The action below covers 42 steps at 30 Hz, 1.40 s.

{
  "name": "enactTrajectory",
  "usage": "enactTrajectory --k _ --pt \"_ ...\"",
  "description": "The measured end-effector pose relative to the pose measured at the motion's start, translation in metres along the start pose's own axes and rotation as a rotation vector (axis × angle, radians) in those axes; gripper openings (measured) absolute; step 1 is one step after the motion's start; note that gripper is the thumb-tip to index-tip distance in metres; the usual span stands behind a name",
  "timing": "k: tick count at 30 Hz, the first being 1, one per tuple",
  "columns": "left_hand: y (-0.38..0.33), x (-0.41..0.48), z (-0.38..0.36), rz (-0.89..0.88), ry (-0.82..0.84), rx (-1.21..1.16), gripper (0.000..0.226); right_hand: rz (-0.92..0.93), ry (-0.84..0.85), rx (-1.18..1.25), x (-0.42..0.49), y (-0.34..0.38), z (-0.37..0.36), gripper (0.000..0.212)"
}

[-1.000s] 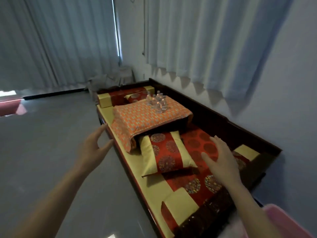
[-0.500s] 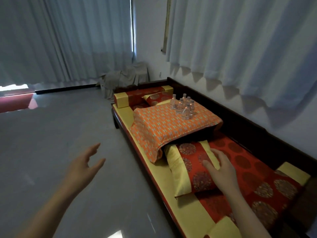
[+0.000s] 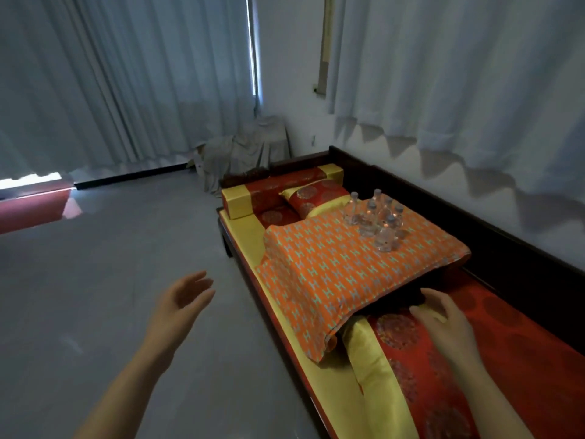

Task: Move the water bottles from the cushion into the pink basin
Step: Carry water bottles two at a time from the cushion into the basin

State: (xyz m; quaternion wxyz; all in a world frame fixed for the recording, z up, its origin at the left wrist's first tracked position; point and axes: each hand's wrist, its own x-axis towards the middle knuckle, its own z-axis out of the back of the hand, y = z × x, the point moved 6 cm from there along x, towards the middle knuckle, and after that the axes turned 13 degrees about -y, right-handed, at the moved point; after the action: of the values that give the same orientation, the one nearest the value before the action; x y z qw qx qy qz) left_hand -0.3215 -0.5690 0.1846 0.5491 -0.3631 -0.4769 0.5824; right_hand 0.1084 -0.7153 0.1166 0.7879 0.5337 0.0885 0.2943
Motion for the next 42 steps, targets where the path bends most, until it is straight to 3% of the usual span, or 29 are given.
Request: enactTrajectory --k 9,22,30,35,42 --pt "0.012 0.135 -0.087 0.084 0.105 -0.063 0.033 -0.065 0.072 0.009 0.091 0.019 -0.101 0.027" --pt "0.029 0.404 -0.268 -0.035 0.496 -0.005 0.029 -0.251 -0.248 -0.077 0.194 0.009 -0.206 0.031" --pt "0.032 0.455 -0.406 0.013 0.744 -0.006 0.033 -0.369 -0.433 -0.108 0.232 -0.015 -0.221 0.03" --pt "0.021 0.472 -0.5 -0.047 0.844 -0.026 0.035 -0.417 -0.463 -0.1 0.274 -0.054 -0.225 0.031" --pt "0.035 0.488 -0.612 -0.031 0.976 0.013 0.039 -0.592 -0.538 -0.053 0.333 -0.106 -0.247 0.051"
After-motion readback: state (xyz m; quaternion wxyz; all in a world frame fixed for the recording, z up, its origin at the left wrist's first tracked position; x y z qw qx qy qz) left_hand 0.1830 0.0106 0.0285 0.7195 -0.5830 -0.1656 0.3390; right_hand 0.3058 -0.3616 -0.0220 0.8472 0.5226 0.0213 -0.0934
